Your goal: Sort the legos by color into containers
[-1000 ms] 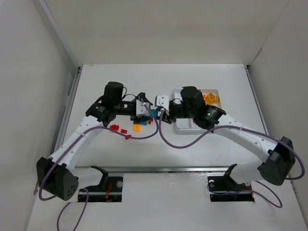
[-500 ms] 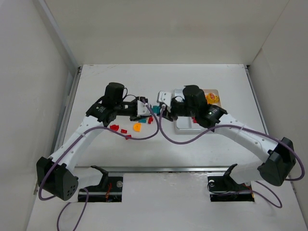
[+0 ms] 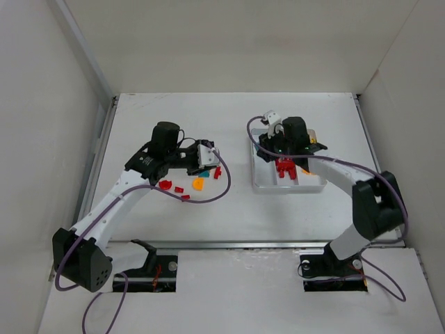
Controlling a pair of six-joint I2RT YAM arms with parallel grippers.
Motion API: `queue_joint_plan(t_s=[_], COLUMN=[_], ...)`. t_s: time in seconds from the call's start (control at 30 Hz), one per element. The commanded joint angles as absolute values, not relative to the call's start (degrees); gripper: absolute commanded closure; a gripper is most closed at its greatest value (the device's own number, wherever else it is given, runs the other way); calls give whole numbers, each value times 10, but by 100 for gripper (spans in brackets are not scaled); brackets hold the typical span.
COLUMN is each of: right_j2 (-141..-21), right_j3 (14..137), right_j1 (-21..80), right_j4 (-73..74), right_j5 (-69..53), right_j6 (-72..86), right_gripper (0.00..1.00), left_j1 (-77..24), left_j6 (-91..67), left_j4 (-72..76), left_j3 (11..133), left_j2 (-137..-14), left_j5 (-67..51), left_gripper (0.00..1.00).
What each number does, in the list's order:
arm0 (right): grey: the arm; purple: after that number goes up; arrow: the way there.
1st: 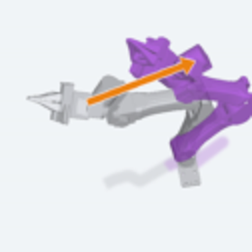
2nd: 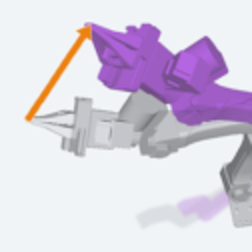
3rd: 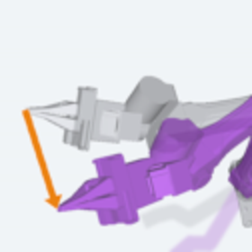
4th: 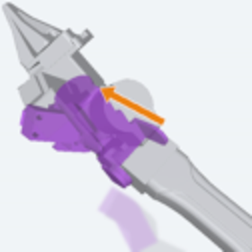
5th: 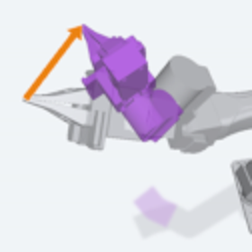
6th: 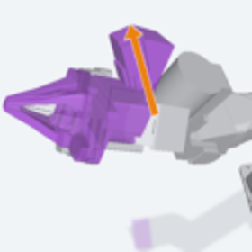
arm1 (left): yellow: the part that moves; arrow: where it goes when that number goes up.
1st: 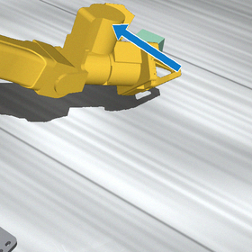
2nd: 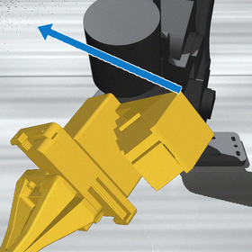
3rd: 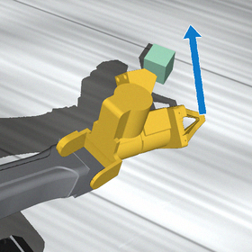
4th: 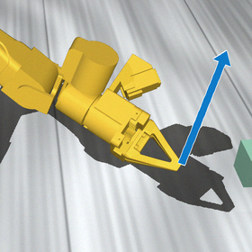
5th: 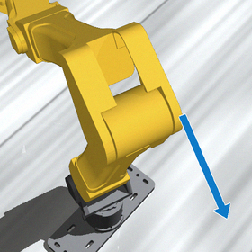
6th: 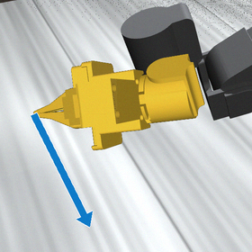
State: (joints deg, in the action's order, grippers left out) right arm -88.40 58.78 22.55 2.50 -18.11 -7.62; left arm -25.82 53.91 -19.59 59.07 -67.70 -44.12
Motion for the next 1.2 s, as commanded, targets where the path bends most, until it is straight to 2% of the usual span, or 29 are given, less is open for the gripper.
queue_joint_plan(t_s=[0.0,0.07,0.2,0.23,0.3,0.53,0.57,0.63,0.67,0.7,0.73,0.9,1.0,1.03,1.07,1.13,1.17], right_j2=[-942,-949,-949,-949,-944,-842,-807,-780,-760,-751,-742,-722,-729,-738,-744,-752,-752], right_j3=[634,642,661,661,670,635,611,603,598,598,598,621,640,645,654,664,664], right_j1=[222,222,222,222,222,258,269,286,295,301,309,372,392,392,400,405,411], right_j4=[83,99,121,127,148,153,145,140,135,134,124,98,98,98,98,98,98], right_j5=[-111,-88,-70,-70,-82,-201,-201,-234,-256,-275,-288,-306,-317,-317,-317,-324,-330], right_j6=[-21,-15,-23,-35,-58,-246,-264,-301,-309,-316,-322,-327,-332,-332,-332,-337,-338], right_gripper=[96,89,62,49,38,36,31,30,27,11,9,11,27,46,52,57,53], left_j1=[-261,-266,-266,-266,-266,-266,-266,-266,-266,-266,-266,-266,-266,-266,-266,-266,-266], left_j6=[501,494,489,489,478,454,454,454,454,454,454,448,448,448,448,454,462], left_j4=[-150,-150,-150,-150,-145,-127,-122,-122,-122,-122,-122,-127,-127,-127,-127,-139,-139], left_j3=[594,594,594,594,600,606,606,606,612,612,617,622,622,622,622,622,622], left_j2=[-655,-655,-655,-655,-655,-655,-655,-661,-661,-661,-661,-666,-666,-666,-666,-666,-661], left_j5=[-452,-457,-464,-464,-471,-489,-489,-506,-506,-514,-522,-533,-546,-546,-554,-560,-560], left_gripper=[100,100,100,100,100,100,100,100,100,100,100,100,100,100,100,100,100])
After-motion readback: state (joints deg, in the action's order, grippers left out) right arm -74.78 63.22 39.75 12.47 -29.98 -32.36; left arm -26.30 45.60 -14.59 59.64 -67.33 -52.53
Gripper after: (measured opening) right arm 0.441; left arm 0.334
